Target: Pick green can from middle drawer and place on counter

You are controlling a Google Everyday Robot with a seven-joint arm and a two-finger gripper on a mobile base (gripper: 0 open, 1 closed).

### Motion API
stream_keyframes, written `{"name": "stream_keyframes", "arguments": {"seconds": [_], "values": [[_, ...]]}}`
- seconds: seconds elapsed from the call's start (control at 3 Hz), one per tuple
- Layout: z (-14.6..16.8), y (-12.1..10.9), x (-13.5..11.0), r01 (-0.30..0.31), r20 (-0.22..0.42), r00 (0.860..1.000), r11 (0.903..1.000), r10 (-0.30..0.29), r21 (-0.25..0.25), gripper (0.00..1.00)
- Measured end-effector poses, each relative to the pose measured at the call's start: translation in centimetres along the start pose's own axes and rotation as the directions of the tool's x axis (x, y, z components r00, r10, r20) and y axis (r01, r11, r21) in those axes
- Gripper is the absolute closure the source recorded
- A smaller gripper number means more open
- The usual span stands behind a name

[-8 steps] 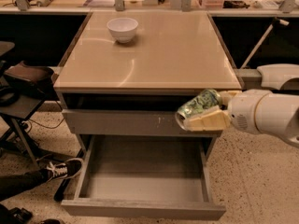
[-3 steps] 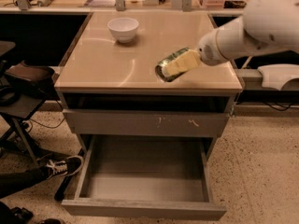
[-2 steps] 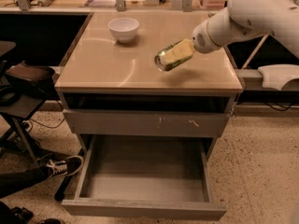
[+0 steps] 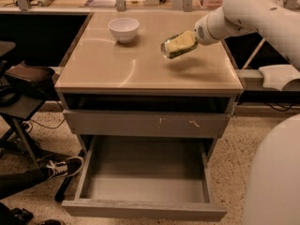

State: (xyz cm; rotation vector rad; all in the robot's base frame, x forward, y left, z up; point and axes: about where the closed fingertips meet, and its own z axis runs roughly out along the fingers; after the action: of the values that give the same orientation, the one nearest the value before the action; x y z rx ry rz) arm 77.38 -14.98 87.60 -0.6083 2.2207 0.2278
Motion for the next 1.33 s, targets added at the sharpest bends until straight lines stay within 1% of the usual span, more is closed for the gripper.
{"name": "stream_keyframes", "arguments": {"seconds": [0.33, 0.67, 1.0, 1.33], "values": [[1.5, -1.8, 2.5, -0.041, -0.005, 0.999, 0.9988, 0.042, 0.024, 1.00], [2.5, -2.9, 5.2, -0.075, -0.031, 0.997, 0.9967, 0.076, 0.033, 1.00], [2.5, -2.9, 5.2, -0.075, -0.031, 0.997, 0.9967, 0.076, 0.033, 0.81], [2.5, -2.9, 5.2, -0.075, -0.031, 0.997, 0.9967, 0.076, 0.033, 0.58]]}}
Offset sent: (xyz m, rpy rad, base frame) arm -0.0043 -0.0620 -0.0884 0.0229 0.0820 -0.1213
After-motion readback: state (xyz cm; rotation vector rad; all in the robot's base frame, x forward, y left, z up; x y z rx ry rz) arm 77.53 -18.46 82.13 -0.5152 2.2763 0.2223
